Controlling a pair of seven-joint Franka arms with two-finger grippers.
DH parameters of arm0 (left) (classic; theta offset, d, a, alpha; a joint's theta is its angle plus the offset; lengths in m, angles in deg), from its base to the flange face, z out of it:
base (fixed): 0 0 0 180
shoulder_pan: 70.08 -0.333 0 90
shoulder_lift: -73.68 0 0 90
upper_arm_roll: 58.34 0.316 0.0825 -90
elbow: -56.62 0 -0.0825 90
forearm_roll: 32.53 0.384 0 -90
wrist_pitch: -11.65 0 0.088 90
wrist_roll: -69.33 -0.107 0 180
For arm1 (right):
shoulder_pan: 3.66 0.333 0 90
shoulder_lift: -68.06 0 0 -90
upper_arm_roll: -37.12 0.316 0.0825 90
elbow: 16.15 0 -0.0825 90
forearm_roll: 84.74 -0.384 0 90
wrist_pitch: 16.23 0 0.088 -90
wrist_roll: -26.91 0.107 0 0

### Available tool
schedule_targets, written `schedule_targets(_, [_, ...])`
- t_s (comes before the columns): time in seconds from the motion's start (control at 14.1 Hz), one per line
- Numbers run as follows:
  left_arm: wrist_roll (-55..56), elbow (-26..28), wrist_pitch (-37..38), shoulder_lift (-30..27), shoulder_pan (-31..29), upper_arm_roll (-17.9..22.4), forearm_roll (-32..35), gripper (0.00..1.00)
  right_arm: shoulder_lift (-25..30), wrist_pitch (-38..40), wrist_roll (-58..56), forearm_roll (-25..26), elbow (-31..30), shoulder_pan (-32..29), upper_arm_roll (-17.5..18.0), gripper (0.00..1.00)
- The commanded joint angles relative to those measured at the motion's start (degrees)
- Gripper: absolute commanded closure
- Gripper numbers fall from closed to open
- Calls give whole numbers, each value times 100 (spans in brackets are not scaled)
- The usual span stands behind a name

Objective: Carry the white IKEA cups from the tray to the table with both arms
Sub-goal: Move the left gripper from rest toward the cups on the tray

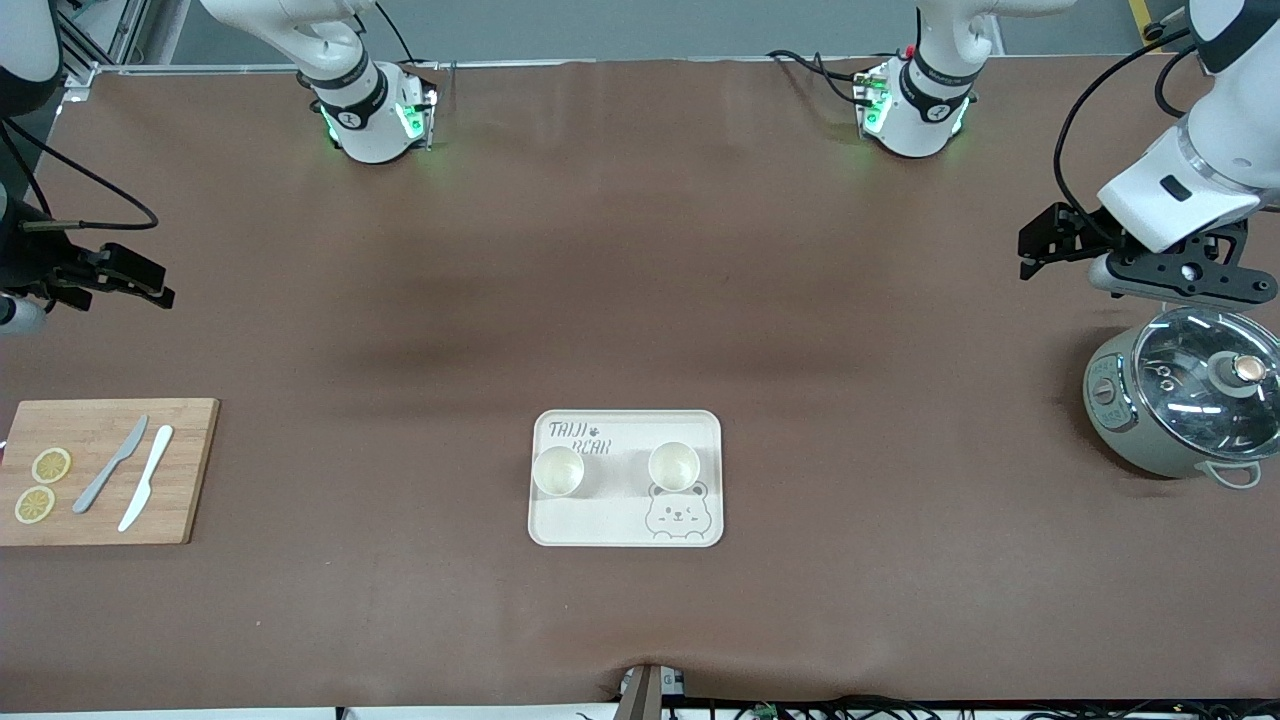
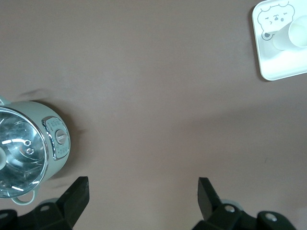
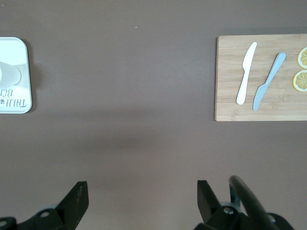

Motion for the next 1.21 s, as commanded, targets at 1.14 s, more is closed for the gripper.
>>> schedule_targets(1.14, [2319,-2194,-579,2622,1157,-267,63,0,18,147,-52,-14,-43,-50,16,0])
